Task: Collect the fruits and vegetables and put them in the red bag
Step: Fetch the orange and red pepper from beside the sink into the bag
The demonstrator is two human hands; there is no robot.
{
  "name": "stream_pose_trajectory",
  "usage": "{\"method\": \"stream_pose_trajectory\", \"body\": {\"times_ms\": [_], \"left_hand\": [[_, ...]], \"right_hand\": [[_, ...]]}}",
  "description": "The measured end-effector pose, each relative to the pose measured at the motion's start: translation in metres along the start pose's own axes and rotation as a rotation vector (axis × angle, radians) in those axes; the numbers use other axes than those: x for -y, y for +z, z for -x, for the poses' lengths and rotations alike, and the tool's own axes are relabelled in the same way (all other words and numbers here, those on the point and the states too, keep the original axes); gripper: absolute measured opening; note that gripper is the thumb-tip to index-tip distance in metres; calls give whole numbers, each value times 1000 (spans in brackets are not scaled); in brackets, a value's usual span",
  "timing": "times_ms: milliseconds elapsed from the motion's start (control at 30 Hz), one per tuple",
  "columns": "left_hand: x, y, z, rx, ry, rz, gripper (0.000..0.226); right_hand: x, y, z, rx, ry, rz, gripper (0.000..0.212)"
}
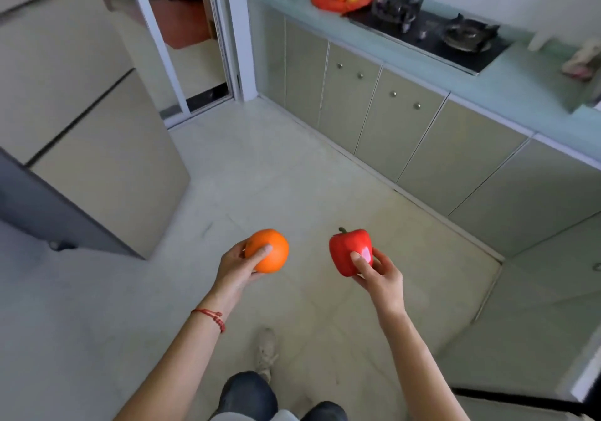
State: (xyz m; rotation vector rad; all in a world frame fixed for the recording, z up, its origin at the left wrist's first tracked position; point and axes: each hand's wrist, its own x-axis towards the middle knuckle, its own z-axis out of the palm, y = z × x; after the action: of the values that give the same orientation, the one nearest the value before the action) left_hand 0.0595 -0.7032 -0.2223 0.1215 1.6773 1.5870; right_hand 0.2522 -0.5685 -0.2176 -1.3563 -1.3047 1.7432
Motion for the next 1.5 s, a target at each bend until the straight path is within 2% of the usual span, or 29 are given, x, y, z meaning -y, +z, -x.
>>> {"method": "stream_pose_trajectory", "body": {"times_ms": [400,700,800,1233,1500], "left_hand": [[-77,-10,-134,15,2,-27,34],[-140,5,-251,48,-27,-47,42],[-158,21,-295,74,-13,-53,39],[-265,127,-498,18,25,-22,53],[-328,168,-610,23,25,-36,56]], "right_hand": [[49,92,-119,-6,-35,3,49],[95,148,-218,-45,-36,2,52],[113,160,-262,-58,-33,-18,52],[225,203,-504,-30,-34,-66,51],[274,246,-618,-12,-20,-75,46]]}}
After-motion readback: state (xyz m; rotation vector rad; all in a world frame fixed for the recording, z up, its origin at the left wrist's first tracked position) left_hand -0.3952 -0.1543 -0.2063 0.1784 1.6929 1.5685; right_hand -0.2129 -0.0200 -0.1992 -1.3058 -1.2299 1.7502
